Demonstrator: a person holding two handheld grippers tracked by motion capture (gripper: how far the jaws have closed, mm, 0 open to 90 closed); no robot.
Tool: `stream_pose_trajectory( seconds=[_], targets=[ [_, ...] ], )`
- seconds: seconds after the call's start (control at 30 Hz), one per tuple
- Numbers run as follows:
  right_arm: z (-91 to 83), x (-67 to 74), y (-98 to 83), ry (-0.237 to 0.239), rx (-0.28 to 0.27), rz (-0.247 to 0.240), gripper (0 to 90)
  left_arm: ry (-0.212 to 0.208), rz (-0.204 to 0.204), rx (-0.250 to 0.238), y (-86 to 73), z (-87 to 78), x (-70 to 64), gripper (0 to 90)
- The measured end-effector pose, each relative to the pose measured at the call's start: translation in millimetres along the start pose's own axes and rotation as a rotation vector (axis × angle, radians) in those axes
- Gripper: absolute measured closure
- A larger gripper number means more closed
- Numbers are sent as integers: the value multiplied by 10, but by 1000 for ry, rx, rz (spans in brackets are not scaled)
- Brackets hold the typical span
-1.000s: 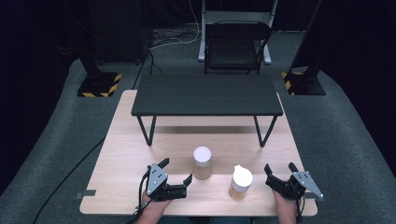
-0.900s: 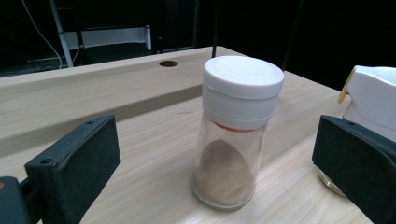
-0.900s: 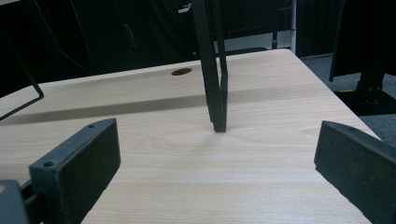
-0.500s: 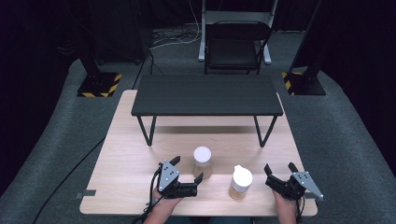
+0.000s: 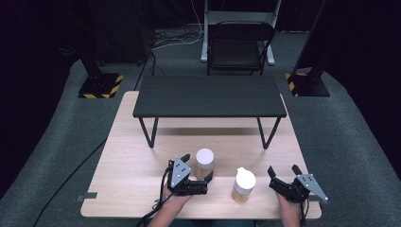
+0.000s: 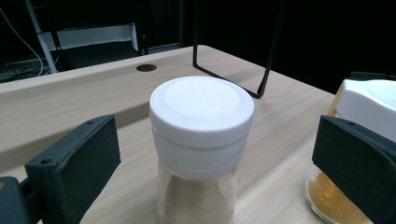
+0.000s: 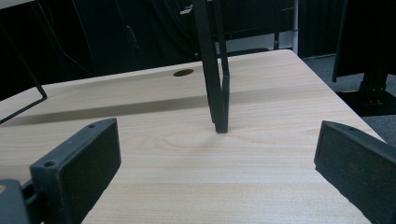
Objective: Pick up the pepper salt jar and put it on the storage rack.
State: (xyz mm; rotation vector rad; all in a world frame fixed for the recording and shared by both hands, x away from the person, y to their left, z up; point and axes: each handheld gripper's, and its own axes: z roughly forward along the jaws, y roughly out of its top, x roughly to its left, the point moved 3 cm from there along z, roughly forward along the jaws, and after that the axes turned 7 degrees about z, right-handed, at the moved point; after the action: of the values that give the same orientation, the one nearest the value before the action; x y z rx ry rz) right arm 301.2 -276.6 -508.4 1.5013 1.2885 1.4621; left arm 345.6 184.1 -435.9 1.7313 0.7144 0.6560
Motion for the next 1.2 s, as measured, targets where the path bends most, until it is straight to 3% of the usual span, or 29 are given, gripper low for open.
stream_pose_trajectory(
  seconds=[0.13, 0.4, 0.53, 0.63, 0.7, 0.77, 0.87, 1.1, 1.2],
  targets=[
    [-2, -2, -1, 1, -1, 1, 0, -9, 0, 1, 4, 56, 14, 5],
    [-3, -9, -1, 2, -2, 6, 0, 18, -6, 37, 37, 239, 51, 10],
    [-4, -13, 0, 4, 0, 8, 0, 1, -14, 63, 48, 291, 76, 61],
    [-1, -12, 2, 7, 2, 6, 0, 20, -1, 84, 71, 343, 30, 93],
    [-2, -13, 1, 7, 1, 7, 0, 59, 6, 119, 100, 391, -13, 169],
    [-2, -18, 2, 8, 1, 10, 0, 38, -3, 118, 85, 397, 23, 212],
    [-4, -21, 0, 9, -1, 12, 0, 51, 37, 112, 94, 394, -50, 333],
    [-4, -20, 0, 10, 0, 11, 0, 69, 31, 127, 129, 395, -65, 335],
    [0, -21, 4, 10, 2, 11, 0, 73, 46, 136, 149, 386, -70, 335]
  ],
)
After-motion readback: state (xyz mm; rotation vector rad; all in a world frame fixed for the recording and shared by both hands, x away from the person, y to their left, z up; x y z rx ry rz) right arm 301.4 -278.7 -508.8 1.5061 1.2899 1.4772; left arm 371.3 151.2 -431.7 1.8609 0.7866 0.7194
